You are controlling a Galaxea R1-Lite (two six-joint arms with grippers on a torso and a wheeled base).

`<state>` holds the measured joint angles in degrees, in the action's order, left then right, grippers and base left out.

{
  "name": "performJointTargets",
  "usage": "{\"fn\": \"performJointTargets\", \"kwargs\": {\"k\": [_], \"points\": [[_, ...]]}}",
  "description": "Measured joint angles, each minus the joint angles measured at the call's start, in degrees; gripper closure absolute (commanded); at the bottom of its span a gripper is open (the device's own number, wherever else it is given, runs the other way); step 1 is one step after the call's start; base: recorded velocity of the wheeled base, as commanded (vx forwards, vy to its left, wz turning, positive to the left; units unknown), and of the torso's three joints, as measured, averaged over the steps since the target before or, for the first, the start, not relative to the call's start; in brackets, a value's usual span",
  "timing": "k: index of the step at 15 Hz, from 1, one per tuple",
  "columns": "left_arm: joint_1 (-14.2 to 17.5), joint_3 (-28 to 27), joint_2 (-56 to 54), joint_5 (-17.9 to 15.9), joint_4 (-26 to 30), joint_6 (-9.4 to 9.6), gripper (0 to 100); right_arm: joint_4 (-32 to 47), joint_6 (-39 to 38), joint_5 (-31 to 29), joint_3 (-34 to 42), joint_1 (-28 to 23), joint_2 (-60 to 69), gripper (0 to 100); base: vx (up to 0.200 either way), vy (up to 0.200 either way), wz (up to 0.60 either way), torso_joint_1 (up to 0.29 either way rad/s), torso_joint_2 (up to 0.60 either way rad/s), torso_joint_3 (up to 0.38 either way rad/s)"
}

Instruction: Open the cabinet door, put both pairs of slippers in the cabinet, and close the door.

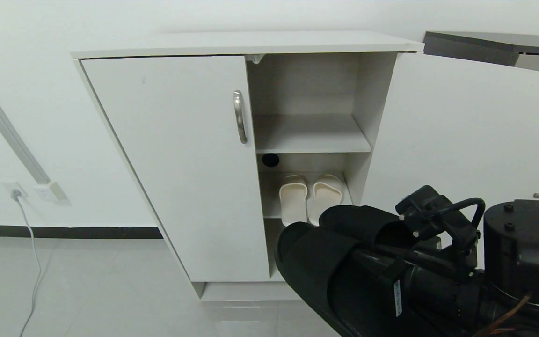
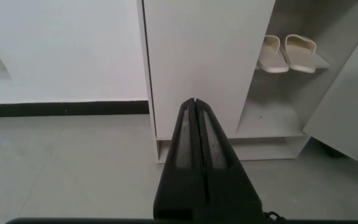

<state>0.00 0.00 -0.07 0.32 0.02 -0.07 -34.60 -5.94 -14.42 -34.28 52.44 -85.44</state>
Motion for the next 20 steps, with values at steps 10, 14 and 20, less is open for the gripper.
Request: {"fn": "performJointTargets", "kwargs": {"k": [10, 14, 20], "points": [[0.0, 0.0, 0.0, -0.2, 0.0, 0.34, 100, 4.3, -9.0, -29.4, -19.4, 6.0, -19.5, 100, 0.000, 0.000, 0.00, 0.000, 0.00, 0.000], [0.0, 0.0, 0.0, -0.2, 0.0, 0.26, 100, 22.7, -14.6, -33.0, -35.1, 5.0, -22.6, 100, 0.000, 0.000, 0.00, 0.000, 0.00, 0.000], [0.0, 0.0, 0.0, 0.0, 0.0, 0.18, 100, 29.2, -14.0, -35.7, -51.7, 2.0, -26.2, 100, 0.000, 0.000, 0.00, 0.000, 0.00, 0.000]]}}
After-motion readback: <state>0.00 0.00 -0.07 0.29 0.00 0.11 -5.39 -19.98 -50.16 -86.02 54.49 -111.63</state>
